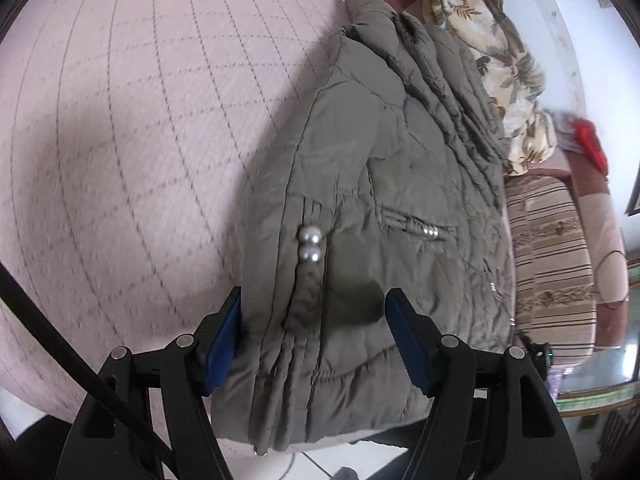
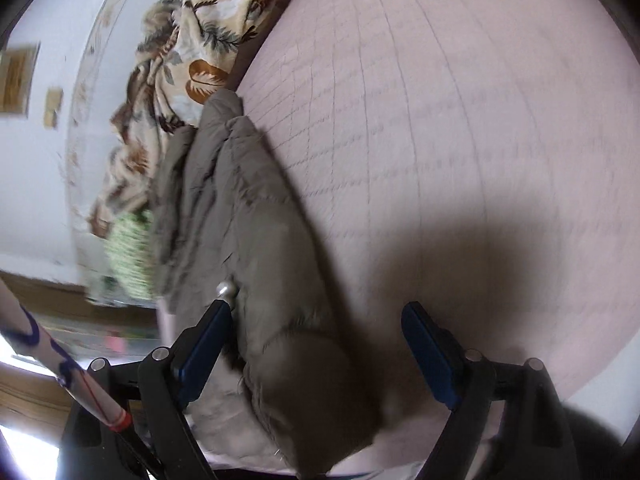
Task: Fold large clothes
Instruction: 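Grasp the jacket hem with both grippers beside the drawstring cords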
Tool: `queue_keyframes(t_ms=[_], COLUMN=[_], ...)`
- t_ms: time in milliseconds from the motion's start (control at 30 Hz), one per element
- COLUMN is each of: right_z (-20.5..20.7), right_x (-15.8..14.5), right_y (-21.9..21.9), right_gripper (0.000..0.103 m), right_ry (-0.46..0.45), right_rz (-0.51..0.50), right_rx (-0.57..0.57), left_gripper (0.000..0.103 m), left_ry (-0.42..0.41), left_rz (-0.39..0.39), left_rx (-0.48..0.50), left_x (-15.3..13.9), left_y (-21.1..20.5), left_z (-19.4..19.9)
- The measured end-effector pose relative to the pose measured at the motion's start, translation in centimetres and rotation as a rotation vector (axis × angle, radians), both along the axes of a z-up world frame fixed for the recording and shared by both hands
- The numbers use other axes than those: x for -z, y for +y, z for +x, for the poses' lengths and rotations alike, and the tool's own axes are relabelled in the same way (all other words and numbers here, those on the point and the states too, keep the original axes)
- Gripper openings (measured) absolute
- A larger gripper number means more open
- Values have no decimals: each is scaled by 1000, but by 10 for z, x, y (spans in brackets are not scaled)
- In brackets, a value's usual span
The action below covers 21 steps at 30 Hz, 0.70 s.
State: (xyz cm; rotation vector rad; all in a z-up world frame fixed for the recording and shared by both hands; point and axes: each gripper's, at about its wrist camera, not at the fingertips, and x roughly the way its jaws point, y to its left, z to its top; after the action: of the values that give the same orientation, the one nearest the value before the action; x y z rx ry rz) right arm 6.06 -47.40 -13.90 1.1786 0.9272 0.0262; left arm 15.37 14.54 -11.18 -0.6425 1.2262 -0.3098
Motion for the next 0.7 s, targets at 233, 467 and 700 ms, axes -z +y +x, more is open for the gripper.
queue_keyframes(t_ms=[233, 467, 700], right_z=[2, 15, 26], right_x=[-4, -23, -34], right_y=[39, 88, 99], right_gripper=[93, 83, 83], right_ry=[-22, 1, -36], right_rz=[-46, -308, -340], right_rx=[-143, -218, -234], left_gripper=[75, 75, 76], left_ry=[-63, -43, -16], left_rz=[-48, -166, -155], left_rx=[-7, 119, 57], left_x=[3, 7, 10], left_y=[-7, -33, -42], left_z=[-7, -17, -15])
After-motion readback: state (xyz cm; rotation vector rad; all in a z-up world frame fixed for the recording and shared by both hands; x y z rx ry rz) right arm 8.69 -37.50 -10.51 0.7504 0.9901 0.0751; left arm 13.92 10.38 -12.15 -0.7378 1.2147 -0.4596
